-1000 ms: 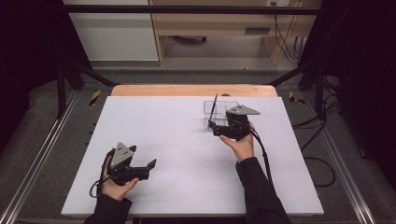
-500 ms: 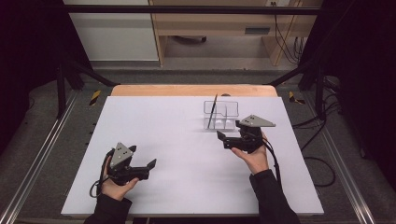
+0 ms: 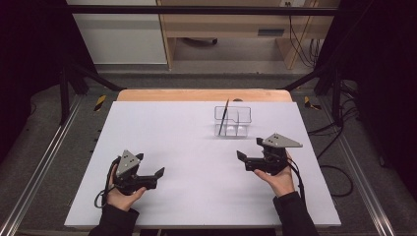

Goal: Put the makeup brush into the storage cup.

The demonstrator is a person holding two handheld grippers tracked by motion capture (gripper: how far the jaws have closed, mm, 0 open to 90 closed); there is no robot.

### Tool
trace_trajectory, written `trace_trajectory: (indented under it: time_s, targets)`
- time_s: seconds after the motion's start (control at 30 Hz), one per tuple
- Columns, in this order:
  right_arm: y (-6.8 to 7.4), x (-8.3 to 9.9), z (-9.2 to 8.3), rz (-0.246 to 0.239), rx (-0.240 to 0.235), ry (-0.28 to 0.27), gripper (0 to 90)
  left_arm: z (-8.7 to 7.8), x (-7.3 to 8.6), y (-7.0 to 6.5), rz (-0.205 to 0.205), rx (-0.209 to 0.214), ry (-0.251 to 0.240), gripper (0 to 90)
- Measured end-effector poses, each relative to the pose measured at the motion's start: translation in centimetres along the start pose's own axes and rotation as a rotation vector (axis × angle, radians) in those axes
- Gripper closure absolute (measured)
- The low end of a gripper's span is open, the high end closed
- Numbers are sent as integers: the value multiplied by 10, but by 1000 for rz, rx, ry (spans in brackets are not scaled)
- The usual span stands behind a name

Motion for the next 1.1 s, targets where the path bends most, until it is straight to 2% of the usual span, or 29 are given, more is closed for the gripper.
trace_trajectory:
  time_s: [0.2, 0.47, 0.53, 0.73, 1.1]
  targets:
    - [-3, 12, -11, 15, -6, -4, 117, 1, 2, 1, -6, -1, 4, 89]
    - [-4, 25, -22, 7, -12, -7, 103, 2, 3, 2, -10, -2, 6, 89]
    - [-6, 28, -24, 7, -7, -6, 88, 2, 3, 2, -9, -2, 9, 88]
    - [-18, 35, -32, 22, 47, -12, 62, 3, 5, 3, -11, -5, 12, 88]
    - [-24, 56, -38, 29, 56, 25, 51, 3, 6, 5, -14, -13, 11, 87]
Point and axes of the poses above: each handheld gripper's, and its own axes: z roughly forward along the jaws, x roughly out of its underside, y roughly to its left, the point moved 9 cm from there along z, roughly forward along the jaws, and after that the axes turned 3 degrees about -z, right-handed, at the moved point
